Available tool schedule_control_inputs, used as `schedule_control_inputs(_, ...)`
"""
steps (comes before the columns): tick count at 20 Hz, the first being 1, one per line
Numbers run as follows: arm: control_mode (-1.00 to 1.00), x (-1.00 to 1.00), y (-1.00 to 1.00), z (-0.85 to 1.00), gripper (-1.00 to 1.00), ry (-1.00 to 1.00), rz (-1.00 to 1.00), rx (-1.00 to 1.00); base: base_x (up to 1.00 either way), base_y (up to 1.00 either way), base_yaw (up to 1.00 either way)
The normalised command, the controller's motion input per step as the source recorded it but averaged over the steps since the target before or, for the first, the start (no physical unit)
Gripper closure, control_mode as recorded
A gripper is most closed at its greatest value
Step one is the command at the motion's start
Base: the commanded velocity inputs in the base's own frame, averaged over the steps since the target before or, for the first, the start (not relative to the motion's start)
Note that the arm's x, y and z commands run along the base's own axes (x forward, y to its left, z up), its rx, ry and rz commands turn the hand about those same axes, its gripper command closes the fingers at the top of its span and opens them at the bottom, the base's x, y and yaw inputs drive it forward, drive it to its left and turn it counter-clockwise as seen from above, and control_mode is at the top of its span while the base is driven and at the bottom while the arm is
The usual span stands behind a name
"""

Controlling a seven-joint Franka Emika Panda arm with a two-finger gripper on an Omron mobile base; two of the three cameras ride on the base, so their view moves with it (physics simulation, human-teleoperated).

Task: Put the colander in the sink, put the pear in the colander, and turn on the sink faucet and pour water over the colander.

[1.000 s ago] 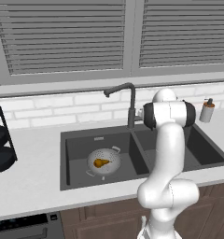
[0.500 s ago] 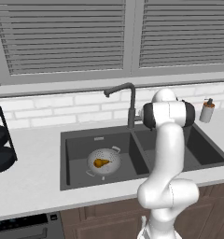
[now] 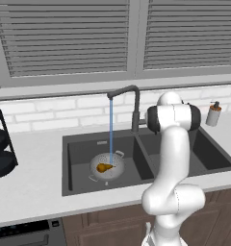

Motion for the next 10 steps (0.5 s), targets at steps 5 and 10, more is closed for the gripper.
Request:
schedule_control_inputs(5,-1.00,0.00,-1.00,0.00,-1.00,0.00,-0.03,0.11,0.00,0.00,0.00)
schedule_control_inputs(10,-1.00,0.00,-0.97,0.00,-1.00,0.00,-0.03,0.11,0.00,0.00,0.00)
